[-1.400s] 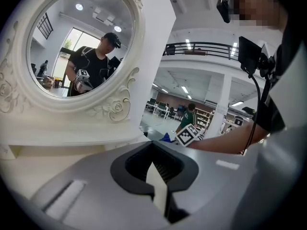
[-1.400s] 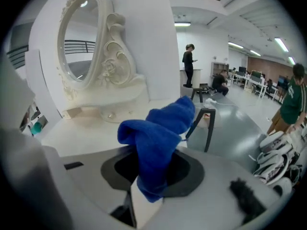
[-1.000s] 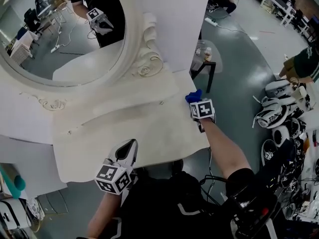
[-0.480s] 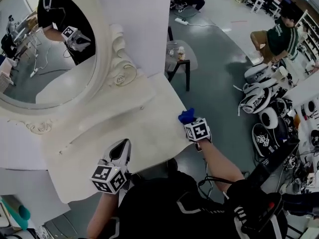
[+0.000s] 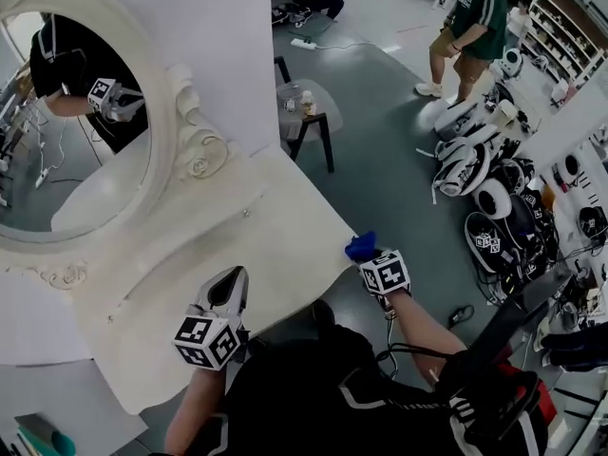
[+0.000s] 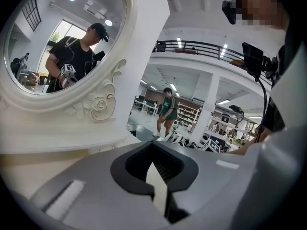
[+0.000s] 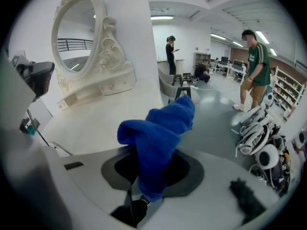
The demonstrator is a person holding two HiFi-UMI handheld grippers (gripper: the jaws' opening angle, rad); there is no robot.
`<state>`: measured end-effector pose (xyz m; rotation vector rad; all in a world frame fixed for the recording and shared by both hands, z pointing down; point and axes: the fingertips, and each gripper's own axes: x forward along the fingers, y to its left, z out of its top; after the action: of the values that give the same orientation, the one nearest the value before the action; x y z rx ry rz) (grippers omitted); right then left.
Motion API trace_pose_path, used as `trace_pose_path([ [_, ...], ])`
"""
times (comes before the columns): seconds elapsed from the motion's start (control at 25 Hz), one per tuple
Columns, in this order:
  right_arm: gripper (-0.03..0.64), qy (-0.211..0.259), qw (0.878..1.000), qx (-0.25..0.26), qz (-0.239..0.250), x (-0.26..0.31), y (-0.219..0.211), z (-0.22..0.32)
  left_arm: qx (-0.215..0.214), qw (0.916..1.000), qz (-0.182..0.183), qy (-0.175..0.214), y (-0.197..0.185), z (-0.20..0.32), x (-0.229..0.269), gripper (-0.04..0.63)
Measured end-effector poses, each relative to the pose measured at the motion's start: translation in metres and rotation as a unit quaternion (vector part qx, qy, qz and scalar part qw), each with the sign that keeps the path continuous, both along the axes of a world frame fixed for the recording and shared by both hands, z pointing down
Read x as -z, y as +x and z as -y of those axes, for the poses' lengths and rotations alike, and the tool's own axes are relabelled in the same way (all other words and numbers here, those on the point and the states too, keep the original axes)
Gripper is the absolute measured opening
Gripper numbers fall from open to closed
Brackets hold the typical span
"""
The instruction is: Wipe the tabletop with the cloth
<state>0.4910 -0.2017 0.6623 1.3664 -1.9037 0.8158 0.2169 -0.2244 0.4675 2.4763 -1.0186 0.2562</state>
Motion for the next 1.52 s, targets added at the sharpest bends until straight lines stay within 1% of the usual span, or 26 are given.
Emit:
trace_pose_path([
  [0.08,0.123,-0.012,1.0,-0.021,0.006,-0.003,0.007,-0.011,-0.007,1.0,-0.002,0.001,0.002,0.0,0.0,0.009],
  [0.16,0.123,-0.007,0.999,-0.045,0.014,0.001,0.012,-0.016,-0.012,0.9999,-0.002,0.003,0.004,-0.001,0.0,0.009],
  [0.24,0.123,0.027,0.998,-0.053,0.023,0.019,0.01,-0.009,-0.014,0.9999,-0.004,0.005,0.004,-0.001,0.002,0.009],
  [0.36,0.123,0.089,0.994,-0.031,0.054,0.06,-0.014,0.01,-0.013,0.9999,-0.006,0.006,0.003,-0.001,0.005,0.009],
  [0.48,0.121,0.144,0.984,-0.023,0.099,0.099,-0.039,0.03,-0.018,0.9997,-0.009,0.011,0.003,-0.002,0.008,0.009],
  [0.56,0.117,0.176,0.977,-0.02,0.117,0.122,-0.051,0.04,-0.012,0.9995,-0.013,0.025,0.0,-0.001,0.013,0.009],
  [0.68,0.115,0.227,0.965,0.002,0.128,0.158,-0.069,0.053,0.017,0.9983,-0.02,0.053,-0.01,0.006,0.025,0.009],
  [0.76,0.115,0.26,0.956,0.015,0.133,0.184,-0.078,0.058,0.03,0.9974,-0.021,0.062,-0.016,0.009,0.031,0.009],
  [0.84,0.114,0.281,0.95,0.023,0.137,0.203,-0.087,0.061,0.035,0.997,-0.021,0.066,-0.021,0.01,0.035,0.009],
  [1.0,0.109,0.31,0.94,0.031,0.141,0.228,-0.099,0.065,0.055,0.9946,-0.022,0.085,-0.034,0.014,0.045,0.009],
  [1.16,0.109,0.332,0.931,0.038,0.147,0.248,-0.107,0.066,0.074,0.9924,-0.031,0.093,-0.043,0.019,0.056,0.009],
  [1.24,0.109,0.336,0.929,0.043,0.148,0.252,-0.111,0.066,0.083,0.991,-0.032,0.1,-0.046,0.021,0.06,0.009],
  [1.36,0.109,0.337,0.929,0.047,0.148,0.253,-0.114,0.064,0.085,0.9895,-0.023,0.114,-0.047,0.021,0.062,0.009],
  [1.52,0.109,0.34,0.928,0.047,0.144,0.253,-0.116,0.067,0.084,0.9895,-0.024,0.115,-0.048,0.022,0.062,0.009],
])
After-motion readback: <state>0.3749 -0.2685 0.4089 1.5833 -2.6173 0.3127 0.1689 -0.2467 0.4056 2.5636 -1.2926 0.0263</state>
